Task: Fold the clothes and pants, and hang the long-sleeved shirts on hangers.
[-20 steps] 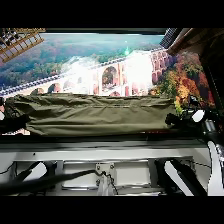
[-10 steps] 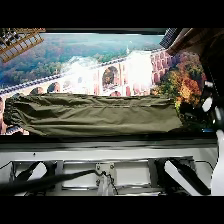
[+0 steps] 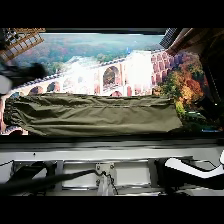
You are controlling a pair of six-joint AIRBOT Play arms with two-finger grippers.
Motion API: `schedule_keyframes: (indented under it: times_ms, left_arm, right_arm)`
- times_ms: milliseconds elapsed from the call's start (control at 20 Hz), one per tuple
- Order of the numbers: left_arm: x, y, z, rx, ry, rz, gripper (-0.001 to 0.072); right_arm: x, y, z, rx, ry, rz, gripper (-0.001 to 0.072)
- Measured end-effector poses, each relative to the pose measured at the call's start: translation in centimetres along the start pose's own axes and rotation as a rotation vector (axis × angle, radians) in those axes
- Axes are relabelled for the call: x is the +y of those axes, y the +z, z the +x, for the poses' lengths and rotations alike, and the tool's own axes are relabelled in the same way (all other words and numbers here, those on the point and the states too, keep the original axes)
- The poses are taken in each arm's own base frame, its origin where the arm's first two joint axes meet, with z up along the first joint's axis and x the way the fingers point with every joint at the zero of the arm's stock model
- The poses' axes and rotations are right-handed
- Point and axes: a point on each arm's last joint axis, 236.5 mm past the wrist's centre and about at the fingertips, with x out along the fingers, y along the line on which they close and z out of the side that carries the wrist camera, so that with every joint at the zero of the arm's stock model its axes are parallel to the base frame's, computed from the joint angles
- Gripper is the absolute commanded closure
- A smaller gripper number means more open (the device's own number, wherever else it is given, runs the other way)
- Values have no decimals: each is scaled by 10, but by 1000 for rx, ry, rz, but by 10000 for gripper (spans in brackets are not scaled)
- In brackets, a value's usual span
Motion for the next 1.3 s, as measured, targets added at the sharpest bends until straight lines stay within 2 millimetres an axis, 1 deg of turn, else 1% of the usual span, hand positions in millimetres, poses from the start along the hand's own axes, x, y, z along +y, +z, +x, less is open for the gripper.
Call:
schedule_keyframes:
  times_ms: [50, 150, 250, 350, 450, 550, 650, 850, 900, 950, 1050, 1100, 1150, 1200, 1250, 1300]
  left_arm:
    - [-36, -10, 7, 20, -66, 65, 372]
    - [-100, -35, 20, 60, -185, 150, 372]
    - [-151, -64, 30, 107, -281, 201, 372]
    - [-187, -91, 37, 152, -350, 227, 372]
    - [-213, -111, 40, 185, -408, 246, 372]
    - [-231, -124, 39, 202, -457, 254, 372]
    - [-242, -129, 38, 208, -491, 254, 372]
    - [-252, -133, 36, 211, -522, 251, 372]
    - [-253, -133, 35, 211, -526, 249, 372]
    - [-254, -134, 35, 213, -528, 249, 372]
    - [-255, -134, 35, 211, -531, 250, 373]
    - [-255, -135, 35, 213, -532, 248, 388]
    - [-255, -135, 36, 213, -533, 246, 505]
    - [-256, -137, 37, 220, -535, 241, 674]
    - [-257, -139, 38, 228, -538, 231, 696]
    - [-259, -142, 40, 238, -543, 223, 696]
  right_arm:
    - [0, -3, 2, 20, 41, 2, 81]
    - [-1, -10, 10, 66, 104, -9, 81]
    - [-2, -16, 20, 105, 146, -30, 81]
    - [-1, -23, 33, 144, 177, -54, 82]
    - [1, -32, 47, 191, 200, -83, 82]
    - [5, -39, 58, 229, 216, -111, 82]
    - [14, -47, 68, 268, 237, -137, 82]
    - [37, -65, 86, 346, 270, -193, 88]
    - [43, -69, 90, 361, 277, -209, 153]
    - [48, -74, 94, 376, 277, -228, 256]
    - [53, -81, 99, 403, 268, -259, 413]
    - [55, -84, 101, 414, 265, -272, 562]
    - [57, -86, 103, 422, 264, -278, 696]
    - [57, -89, 103, 432, 261, -276, 695]
    - [57, -89, 102, 432, 258, -274, 695]
    - [57, -88, 101, 432, 250, -258, 695]
